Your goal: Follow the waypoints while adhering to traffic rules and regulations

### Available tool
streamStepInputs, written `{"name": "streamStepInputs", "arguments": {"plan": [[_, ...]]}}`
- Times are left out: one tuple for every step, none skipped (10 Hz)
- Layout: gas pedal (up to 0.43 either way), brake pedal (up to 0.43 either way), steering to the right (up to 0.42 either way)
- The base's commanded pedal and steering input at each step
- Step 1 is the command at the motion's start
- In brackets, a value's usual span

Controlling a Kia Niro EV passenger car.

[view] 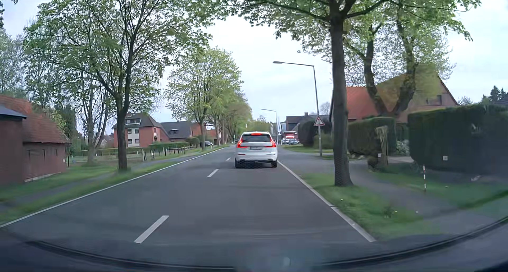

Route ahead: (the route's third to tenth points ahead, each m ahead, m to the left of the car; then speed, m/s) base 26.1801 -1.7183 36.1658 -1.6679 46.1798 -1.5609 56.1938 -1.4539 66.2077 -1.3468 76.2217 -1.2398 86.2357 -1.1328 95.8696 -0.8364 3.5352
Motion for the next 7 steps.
{"name": "streamStepInputs", "arguments": {"plan": [[0.000,0.037,-0.001],[0.000,0.037,-0.001],[0.000,0.043,-0.001],[0.000,0.043,-0.001],[0.000,0.049,-0.001],[0.000,0.055,-0.001],[0.000,0.061,0.000]]}}
